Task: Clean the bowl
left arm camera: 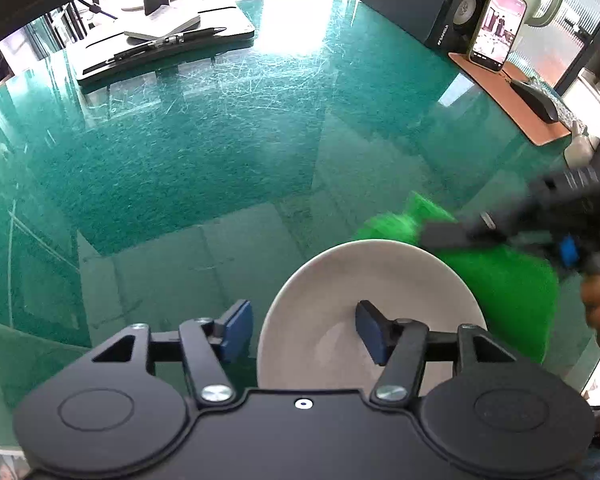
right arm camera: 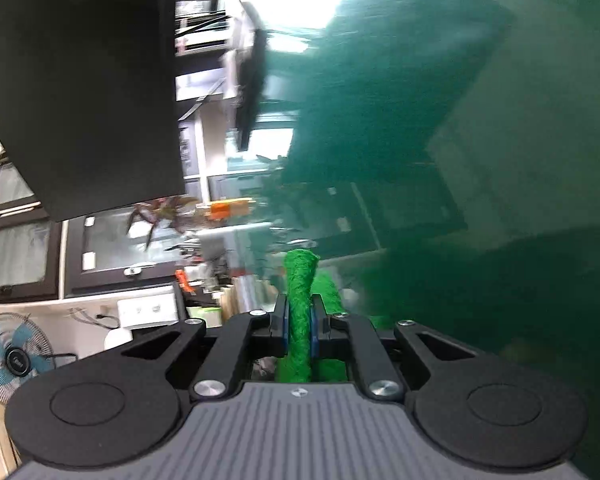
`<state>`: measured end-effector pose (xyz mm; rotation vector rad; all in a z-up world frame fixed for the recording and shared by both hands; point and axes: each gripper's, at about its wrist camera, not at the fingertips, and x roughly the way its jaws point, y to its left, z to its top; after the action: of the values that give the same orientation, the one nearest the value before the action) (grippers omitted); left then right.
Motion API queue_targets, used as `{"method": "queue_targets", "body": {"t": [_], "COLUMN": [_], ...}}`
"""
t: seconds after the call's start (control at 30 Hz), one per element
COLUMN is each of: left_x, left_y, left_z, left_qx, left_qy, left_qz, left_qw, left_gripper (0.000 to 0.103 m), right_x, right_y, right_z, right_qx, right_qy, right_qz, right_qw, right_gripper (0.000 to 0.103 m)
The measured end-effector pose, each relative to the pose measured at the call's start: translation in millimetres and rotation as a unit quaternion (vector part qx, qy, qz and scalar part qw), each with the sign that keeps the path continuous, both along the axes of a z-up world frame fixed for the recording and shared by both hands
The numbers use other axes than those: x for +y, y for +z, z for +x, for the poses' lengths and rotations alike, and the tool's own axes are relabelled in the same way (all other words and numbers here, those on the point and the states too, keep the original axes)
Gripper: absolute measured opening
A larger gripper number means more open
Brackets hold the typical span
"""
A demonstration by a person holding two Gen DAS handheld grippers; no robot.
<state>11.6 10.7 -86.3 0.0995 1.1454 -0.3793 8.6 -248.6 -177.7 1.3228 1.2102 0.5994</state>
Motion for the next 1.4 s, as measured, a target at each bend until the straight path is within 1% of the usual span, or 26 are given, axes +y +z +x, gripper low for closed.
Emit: {"method": "queue_targets", "body": {"t": [0.07,0.13,0.23,0.3,0.37,0.47,0.53,0.63,0.7,0.73,0.77,0.8,0.83,0.87,0.9,0.97,1.03,1.07,1.13,1.17,1.2,1.23,1.27,1.33,1.37,1.4], "left_x": [0.5,0.6,-0.1,-0.5,-0.7,-0.6,-0.2,-1.0,-1.0,-1.0,-1.5,-2.1,-2.3,-2.4,0.9,3.7,9.2,9.4,9.8,11.6,13.3,12.8,12.3,7.7,5.3,5.4], "left_y": [-0.2,-0.4,-0.5,-0.6,-0.6,-0.7,-1.0,-2.3,-4.2,-5.1,-5.8,-4.6,-3.1,-1.4,3.9,10.7,17.9,18.2,17.9,15.7,13.4,12.0,10.7,8.8,7.8,7.2], "left_z": [-0.2,-0.7,-1.0,-1.3,-1.5,-1.0,-0.9,1.1,6.4,9.0,13.2,22.3,25.3,28.3,29.9,30.3,15.2,13.3,2.4,-3.8,-10.0,-13.5,-16.9,-19.5,-20.3,-19.1], "left_qx": [-0.001,-0.004,-0.004,-0.006,-0.007,-0.007,-0.008,-0.011,-0.014,-0.016,-0.018,-0.016,-0.013,-0.009,-0.002,0.006,0.018,0.019,0.022,0.027,0.032,0.036,0.040,0.039,0.037,0.038], "left_qy": [-0.003,-0.006,-0.008,-0.008,-0.007,-0.007,-0.008,-0.019,-0.037,-0.045,-0.055,-0.067,-0.068,-0.068,-0.060,-0.048,-0.027,-0.024,0.000,0.029,0.056,0.060,0.064,0.058,0.055,0.051], "left_qz": [0.000,0.001,0.001,0.002,0.004,0.005,0.005,0.009,0.012,0.013,0.013,0.011,0.010,0.008,-0.004,-0.018,-0.034,-0.034,-0.025,-0.024,-0.023,-0.027,-0.031,-0.018,-0.007,-0.011], "left_qw": [1.0000,1.0000,1.0000,1.0000,0.9999,0.9999,0.9999,0.9997,0.9992,0.9988,0.9982,0.9976,0.9976,0.9976,0.9982,0.9987,0.9989,0.9989,0.9994,0.9989,0.9976,0.9971,0.9966,0.9974,0.9978,0.9979], "left_gripper": [0.058,0.058,0.058,0.060,0.062,0.063,0.066,0.076,0.086,0.087,0.086,0.080,0.074,0.057,0.055,0.056,0.057,0.057,0.057,0.061,0.069,0.072,0.074,0.072,0.051,0.037], "right_x": [-3.4,0.6,17.5,33.5,55.8,60.5,52.3,32.0,18.9,12.7,6.9,2.3,0.3,0.2,0.1,-0.5,2.6,4.3,6.9,9.8,10.7,12.0,12.9,12.4,12.2,12.0], "right_y": [-3.9,-6.1,-5.6,-3.5,2.1,2.6,-0.2,-3.6,-4.6,-4.7,-4.3,-3.5,-1.9,-0.6,0.6,2.0,3.4,3.7,3.2,3.1,3.0,3.1,3.4,4.6,5.2,5.8], "right_z": [-8.0,-6.5,8.8,25.6,43.8,46.0,40.7,26.3,15.2,9.3,2.8,-2.3,-4.1,-3.4,-2.7,3.2,14.2,18.7,23.7,27.6,28.7,30.0,30.9,30.8,30.8,30.8], "right_qx": [0.010,0.010,0.000,-0.012,-0.031,-0.032,-0.025,-0.009,0.002,0.007,0.011,0.014,0.011,0.006,0.002,-0.007,-0.017,-0.021,-0.023,-0.025,-0.026,-0.026,-0.027,-0.027,-0.027,-0.028], "right_qy": [-0.011,-0.019,-0.025,-0.012,0.017,0.025,0.019,0.001,-0.006,-0.008,-0.009,-0.011,-0.012,-0.016,-0.020,-0.033,-0.031,-0.027,-0.018,-0.010,-0.006,-0.002,0.002,0.007,0.009,0.011], "right_qz": [0.012,0.023,0.030,0.041,0.041,0.040,0.042,0.038,0.029,0.023,0.019,0.017,0.014,0.011,0.009,0.016,0.017,0.016,0.016,0.015,0.015,0.015,0.015,0.014,0.013,0.013], "right_qw": [1.000,1.000,0.999,0.999,0.999,0.998,0.999,0.999,1.000,1.000,1.000,1.000,1.000,1.000,1.000,0.999,0.999,0.999,0.999,1.000,1.000,1.000,1.000,1.000,1.000,0.999], "right_gripper": [0.011,0.011,0.012,0.012,0.012,0.011,0.011,0.011,0.011,0.011,0.011,0.011,0.011,0.011,0.011,0.011,0.011,0.011,0.011,0.012,0.011,0.011,0.012,0.011,0.012,0.012]}}
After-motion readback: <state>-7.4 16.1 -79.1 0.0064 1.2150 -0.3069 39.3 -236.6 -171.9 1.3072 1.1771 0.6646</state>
